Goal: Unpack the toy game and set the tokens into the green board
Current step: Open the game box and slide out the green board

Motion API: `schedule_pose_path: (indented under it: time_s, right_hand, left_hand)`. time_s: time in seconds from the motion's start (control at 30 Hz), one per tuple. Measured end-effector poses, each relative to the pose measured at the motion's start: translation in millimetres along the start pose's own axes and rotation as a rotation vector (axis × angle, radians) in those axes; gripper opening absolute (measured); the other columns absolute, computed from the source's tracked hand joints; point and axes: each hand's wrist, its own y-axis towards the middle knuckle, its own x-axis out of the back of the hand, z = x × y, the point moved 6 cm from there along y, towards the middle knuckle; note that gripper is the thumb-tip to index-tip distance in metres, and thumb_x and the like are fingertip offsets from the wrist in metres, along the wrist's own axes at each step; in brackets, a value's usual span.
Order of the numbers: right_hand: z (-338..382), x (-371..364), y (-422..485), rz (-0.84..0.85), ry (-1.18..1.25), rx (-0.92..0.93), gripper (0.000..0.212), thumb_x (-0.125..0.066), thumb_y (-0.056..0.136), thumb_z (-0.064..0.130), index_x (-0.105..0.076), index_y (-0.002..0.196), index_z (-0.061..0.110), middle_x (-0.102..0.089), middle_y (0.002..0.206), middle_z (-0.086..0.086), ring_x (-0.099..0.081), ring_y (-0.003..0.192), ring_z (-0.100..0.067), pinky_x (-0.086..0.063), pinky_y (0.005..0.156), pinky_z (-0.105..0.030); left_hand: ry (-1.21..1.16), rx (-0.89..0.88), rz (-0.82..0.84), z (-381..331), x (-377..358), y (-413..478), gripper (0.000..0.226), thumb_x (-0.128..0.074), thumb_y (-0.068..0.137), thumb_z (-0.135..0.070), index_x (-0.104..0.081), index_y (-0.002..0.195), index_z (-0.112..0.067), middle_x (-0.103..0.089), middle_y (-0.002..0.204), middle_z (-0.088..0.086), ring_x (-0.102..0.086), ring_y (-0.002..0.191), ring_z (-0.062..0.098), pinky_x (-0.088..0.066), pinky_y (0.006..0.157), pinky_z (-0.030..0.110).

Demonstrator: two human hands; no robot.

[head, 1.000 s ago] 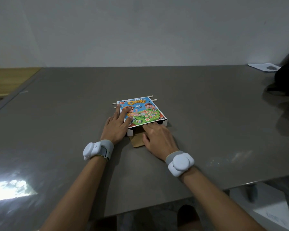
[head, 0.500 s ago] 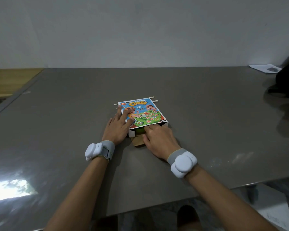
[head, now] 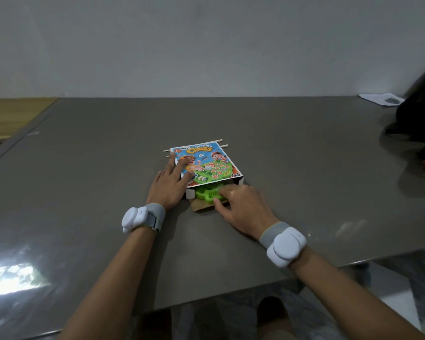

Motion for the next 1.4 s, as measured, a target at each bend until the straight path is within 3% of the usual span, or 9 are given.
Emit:
schedule_pose_path:
  time_s: [0.27, 0.4, 0.5, 0.6, 0.77, 0.97, 1.1, 1.4]
  right_hand:
    - [5.2, 9.8, -10.6, -0.175, 0.111, -0.061, 0.022, -0.062, 0.085, 0.032, -0.074, 0.092, 0.015, -0.075, 0.09, -0.003, -0.067, 0.084, -0.024, -0.053, 0.075, -0.036]
    - [18.4, 7.5, -10.1, -0.198, 0.198, -0.041, 0.024, -0.062, 0.086, 0.03, -0.073, 0.099, 0.014, -0.075, 0.096, -0.002, -0.067, 0.088, -0.021, -0.054, 0.079, -0.038]
    - [17.5, 10.7, -13.3, -0.31, 0.297, -0.077, 0.02, -0.065, 0.085, 0.026, -0.071, 0.1, 0.013, -0.072, 0.1, -0.002, -0.065, 0.092, -0.02, -0.054, 0.08, -0.037]
    - [8.1, 14.4, -14.9, -0.393, 0.268, -0.213, 0.022, -0.067, 0.082, 0.037, -0.069, 0.097, 0.02, -0.065, 0.101, 0.003, -0.059, 0.097, -0.017, -0.052, 0.077, -0.031]
    - [-2.9, -3.3, -8.3, -0.217, 0.14, -0.547, 0.054, -0.057, 0.067, 0.076, -0.056, 0.099, 0.032, -0.056, 0.106, 0.004, -0.05, 0.103, -0.021, -0.038, 0.082, -0.035]
    - [5.5, -25.7, -0.1, -0.1, 0.01, -0.683, 0.076, -0.051, 0.056, 0.086, -0.048, 0.103, 0.027, -0.055, 0.109, -0.008, -0.046, 0.105, -0.031, -0.036, 0.087, -0.044]
    - [2.0, -29.0, 6.5, -0.067, -0.053, -0.677, 0.072, -0.055, 0.062, 0.08, -0.051, 0.107, 0.025, -0.056, 0.114, -0.01, -0.046, 0.108, -0.031, -0.034, 0.09, -0.046]
    - [-1.3, -25.6, 2.0, -0.158, -0.035, -0.622, 0.054, -0.058, 0.063, 0.077, -0.056, 0.092, 0.032, -0.061, 0.103, -0.001, -0.05, 0.101, -0.025, -0.033, 0.087, -0.043]
  left_hand:
    - [-0.104, 0.068, -0.023, 5.1, -1.6, 2.0, 0.04, -0.028, 0.102, -0.042, -0.033, 0.142, -0.039, -0.002, 0.165, -0.006, -0.013, 0.151, 0.018, -0.022, 0.118, 0.05]
    - [-0.151, 0.083, -0.038, 5.7, -2.2, 1.6, 0.041, -0.03, 0.101, -0.046, -0.028, 0.143, -0.045, 0.0, 0.165, -0.005, -0.021, 0.149, 0.021, -0.023, 0.118, 0.051]
    - [-0.158, 0.085, -0.044, 6.6, -2.7, 1.8, 0.045, -0.028, 0.099, -0.051, -0.027, 0.143, -0.046, -0.001, 0.165, -0.004, -0.024, 0.148, 0.023, -0.024, 0.117, 0.051]
    - [-0.162, 0.085, -0.057, 8.0, -3.2, 2.5, 0.046, -0.028, 0.098, -0.052, -0.027, 0.143, -0.045, -0.001, 0.165, -0.004, -0.029, 0.146, 0.026, -0.025, 0.117, 0.05]
    - [-0.181, 0.098, -0.076, 9.2, -3.6, 2.8, 0.042, -0.033, 0.1, -0.047, -0.029, 0.142, -0.048, -0.001, 0.165, -0.003, -0.034, 0.143, 0.028, -0.024, 0.118, 0.049]
    - [-0.198, 0.091, -0.091, 9.3, -2.7, 2.0, 0.041, -0.036, 0.099, -0.046, -0.032, 0.139, -0.049, -0.003, 0.165, -0.003, -0.034, 0.143, 0.026, -0.027, 0.115, 0.049]
    - [-0.204, 0.099, -0.097, 9.2, -2.5, 2.5, 0.041, -0.035, 0.099, -0.047, -0.03, 0.14, -0.049, -0.003, 0.165, -0.003, -0.037, 0.141, 0.028, -0.026, 0.116, 0.049]
    - [-0.192, 0.101, -0.099, 10.7, -3.2, 3.2, 0.043, -0.033, 0.099, -0.049, -0.029, 0.141, -0.048, -0.003, 0.165, -0.002, -0.038, 0.14, 0.03, -0.026, 0.117, 0.05]
